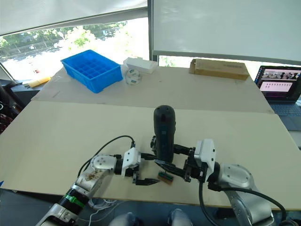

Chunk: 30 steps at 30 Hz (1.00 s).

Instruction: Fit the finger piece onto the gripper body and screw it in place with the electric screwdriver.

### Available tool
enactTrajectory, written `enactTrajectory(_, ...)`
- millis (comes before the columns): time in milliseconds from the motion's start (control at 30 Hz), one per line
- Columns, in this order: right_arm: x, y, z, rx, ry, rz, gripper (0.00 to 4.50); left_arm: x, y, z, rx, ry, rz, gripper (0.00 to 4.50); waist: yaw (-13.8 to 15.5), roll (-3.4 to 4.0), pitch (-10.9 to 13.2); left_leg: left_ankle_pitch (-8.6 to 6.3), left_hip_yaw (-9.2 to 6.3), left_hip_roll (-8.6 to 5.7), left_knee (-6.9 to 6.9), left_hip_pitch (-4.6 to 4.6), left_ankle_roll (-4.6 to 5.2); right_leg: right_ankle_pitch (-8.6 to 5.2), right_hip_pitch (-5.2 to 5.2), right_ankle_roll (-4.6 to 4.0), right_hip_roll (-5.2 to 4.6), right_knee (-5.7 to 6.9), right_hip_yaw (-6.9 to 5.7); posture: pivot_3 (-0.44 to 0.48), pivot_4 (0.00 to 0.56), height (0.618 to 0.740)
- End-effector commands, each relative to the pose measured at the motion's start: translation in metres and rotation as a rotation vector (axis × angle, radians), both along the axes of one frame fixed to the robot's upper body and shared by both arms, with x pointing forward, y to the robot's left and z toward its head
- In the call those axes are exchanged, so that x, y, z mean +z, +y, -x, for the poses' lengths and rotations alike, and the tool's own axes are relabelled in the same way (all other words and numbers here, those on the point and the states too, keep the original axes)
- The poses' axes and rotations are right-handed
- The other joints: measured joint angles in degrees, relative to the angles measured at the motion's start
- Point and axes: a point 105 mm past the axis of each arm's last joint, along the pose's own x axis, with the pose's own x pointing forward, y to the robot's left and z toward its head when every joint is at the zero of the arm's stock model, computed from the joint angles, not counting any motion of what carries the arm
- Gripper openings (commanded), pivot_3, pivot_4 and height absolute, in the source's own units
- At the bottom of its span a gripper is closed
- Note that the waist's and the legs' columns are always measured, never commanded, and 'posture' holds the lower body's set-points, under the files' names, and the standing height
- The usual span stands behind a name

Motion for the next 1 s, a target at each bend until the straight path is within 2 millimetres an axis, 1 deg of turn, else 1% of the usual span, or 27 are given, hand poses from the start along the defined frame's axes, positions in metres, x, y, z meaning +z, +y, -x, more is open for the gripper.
enactTrajectory(33,0.008,0.001,0.001,0.003,-0.060,-0.007,1.94,-0.022,0.002,0.007,0.002,0.076,-0.057,4.41,0.0,0.00,0.0,0.00,0.00,0.00,0.00,0.00,0.00,0.00,0.00,0.00,0.00,0.00,0.00,0.000,0.150,0.740)
enactTrajectory(533,-0.002,0.002,0.005,0.007,-0.012,0.005,1.94,-0.022,0.003,0.007,0.007,0.076,-0.057,4.41,0.0,0.01,0.0,0.00,-0.01,0.00,-0.04,0.03,0.00,0.00,0.03,0.00,-0.01,-0.03,0.00,0.000,0.150,0.740)
enactTrajectory(633,0.001,0.000,0.003,-0.003,-0.056,0.008,1.94,-0.022,0.003,0.006,0.009,0.073,-0.058,4.41,0.0,0.01,0.0,0.00,-0.02,0.00,-0.06,0.03,0.00,-0.03,0.03,0.05,-0.01,-0.04,0.00,0.000,0.150,0.740)
enactTrajectory(767,0.011,-0.001,0.005,0.007,-0.067,-0.025,1.94,-0.020,0.005,0.004,0.014,0.066,-0.061,4.41,0.0,0.01,0.0,0.00,-0.02,0.00,-0.07,0.02,0.00,-0.04,0.03,0.06,-0.01,-0.04,0.00,0.000,0.150,0.740)
enactTrajectory(1000,0.022,0.000,0.008,0.034,-0.101,-0.031,1.94,-0.015,0.013,0.001,0.019,0.060,-0.062,4.41,-0.2,0.01,0.0,0.00,-0.02,0.00,-0.10,0.02,0.00,-0.01,0.00,0.00,0.00,-0.05,0.00,0.000,0.150,0.740)
